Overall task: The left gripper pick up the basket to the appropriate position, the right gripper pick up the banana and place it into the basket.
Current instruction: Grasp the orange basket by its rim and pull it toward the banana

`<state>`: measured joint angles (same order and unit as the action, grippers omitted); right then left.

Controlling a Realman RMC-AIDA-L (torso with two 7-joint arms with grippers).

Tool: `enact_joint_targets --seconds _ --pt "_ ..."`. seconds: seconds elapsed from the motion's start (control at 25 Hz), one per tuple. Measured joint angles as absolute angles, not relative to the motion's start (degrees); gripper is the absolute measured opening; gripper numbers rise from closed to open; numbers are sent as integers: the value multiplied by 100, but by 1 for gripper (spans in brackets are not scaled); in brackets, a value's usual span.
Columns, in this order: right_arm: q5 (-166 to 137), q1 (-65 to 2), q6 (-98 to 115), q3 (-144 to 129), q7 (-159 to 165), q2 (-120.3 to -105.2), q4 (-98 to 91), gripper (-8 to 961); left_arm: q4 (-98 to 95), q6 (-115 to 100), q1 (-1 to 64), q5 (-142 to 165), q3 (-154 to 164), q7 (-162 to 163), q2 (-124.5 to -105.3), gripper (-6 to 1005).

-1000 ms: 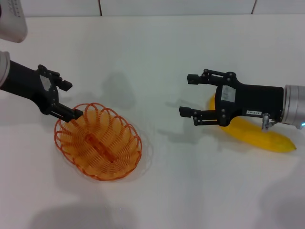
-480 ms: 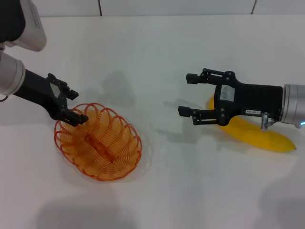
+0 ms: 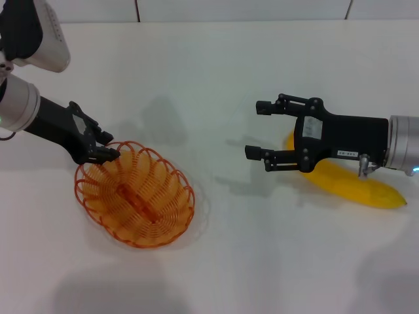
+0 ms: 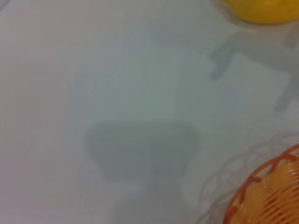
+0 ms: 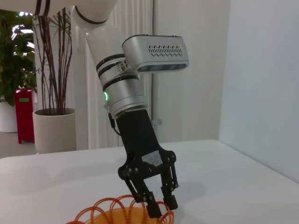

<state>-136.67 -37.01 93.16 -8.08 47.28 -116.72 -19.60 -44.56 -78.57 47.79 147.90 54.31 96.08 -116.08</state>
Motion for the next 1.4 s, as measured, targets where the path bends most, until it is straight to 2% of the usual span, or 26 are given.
enact_joint_targets --seconds 0.52,1.16,1.4 --pt "-13667 -3707 9316 -808 4728 -11672 -1960 848 -4293 -7858 4858 14812 5432 9626 -11588 69" --pt "-13667 -3676 9316 -808 4728 -11672 -1960 846 -4414 -8067 4861 14730 5365 9669 -11595 46" --pt "-13667 -3651 9317 -799 4728 -11666 -1960 846 -4762 -9006 4703 13986 5025 9755 -11443 46"
